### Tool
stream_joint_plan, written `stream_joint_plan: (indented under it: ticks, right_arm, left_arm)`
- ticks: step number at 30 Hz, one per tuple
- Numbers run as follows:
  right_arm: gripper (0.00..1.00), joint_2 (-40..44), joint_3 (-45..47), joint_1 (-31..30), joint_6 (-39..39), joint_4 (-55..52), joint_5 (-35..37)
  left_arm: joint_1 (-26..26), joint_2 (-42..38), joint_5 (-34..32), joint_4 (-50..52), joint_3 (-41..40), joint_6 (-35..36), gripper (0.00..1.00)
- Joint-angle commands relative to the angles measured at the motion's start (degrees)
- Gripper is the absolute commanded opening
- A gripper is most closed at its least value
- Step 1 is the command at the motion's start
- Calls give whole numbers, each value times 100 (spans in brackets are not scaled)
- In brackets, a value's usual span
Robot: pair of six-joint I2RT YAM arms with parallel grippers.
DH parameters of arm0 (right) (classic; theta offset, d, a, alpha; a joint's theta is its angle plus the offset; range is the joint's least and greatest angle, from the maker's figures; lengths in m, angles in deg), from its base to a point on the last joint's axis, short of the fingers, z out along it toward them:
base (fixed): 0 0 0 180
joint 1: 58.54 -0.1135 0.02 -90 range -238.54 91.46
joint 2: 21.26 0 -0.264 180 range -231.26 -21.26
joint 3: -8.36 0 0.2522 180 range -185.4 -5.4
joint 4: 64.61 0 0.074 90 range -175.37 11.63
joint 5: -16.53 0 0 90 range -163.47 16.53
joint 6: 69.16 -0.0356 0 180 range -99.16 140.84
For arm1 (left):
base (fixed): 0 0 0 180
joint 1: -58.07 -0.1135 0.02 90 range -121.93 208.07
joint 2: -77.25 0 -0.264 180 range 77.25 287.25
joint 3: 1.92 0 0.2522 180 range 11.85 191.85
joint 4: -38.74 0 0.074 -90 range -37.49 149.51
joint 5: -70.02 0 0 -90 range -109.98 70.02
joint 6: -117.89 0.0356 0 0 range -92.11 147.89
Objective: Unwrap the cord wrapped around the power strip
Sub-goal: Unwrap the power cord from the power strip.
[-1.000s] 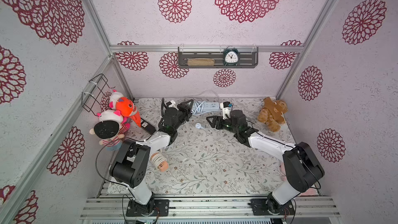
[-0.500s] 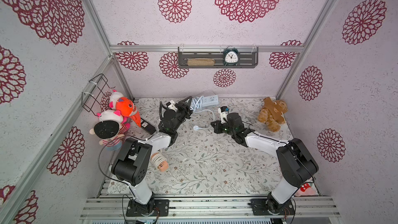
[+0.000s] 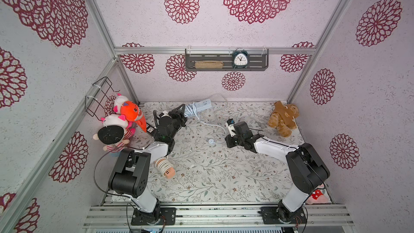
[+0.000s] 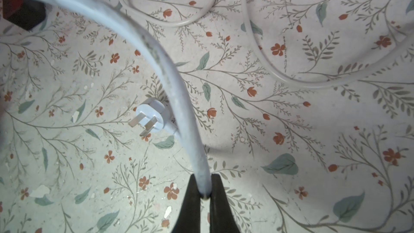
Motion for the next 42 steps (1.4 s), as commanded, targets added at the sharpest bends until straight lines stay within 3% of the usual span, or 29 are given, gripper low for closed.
stream_joint_plan:
  ticks: [1,14,20,27,34,42]
  right_arm:
    - [0,-78,48,46,359,-856,500]
    - [0,-27,706,239,512,-829,589]
    - [0,518,394,247,668,-920,-260]
    - [65,1248,29,397,971,-829,-1296]
    - [75,1584,-152,-67,229,875,-1416]
    - [78,1365,116,-753,-348,2944,-776]
  left_arm:
    - [-124,-260,-244,-850,29,-496,0]
    - [-486,-357,-392,-883,-284,-555,0]
    - [-72,-632,109,992,511,809,0]
    - [275,-792,247,2169,1346,1701,0]
    - [520,-575,178,1885,1403,1462,0]
    - [840,-338,-286,1575,1399,1123,0]
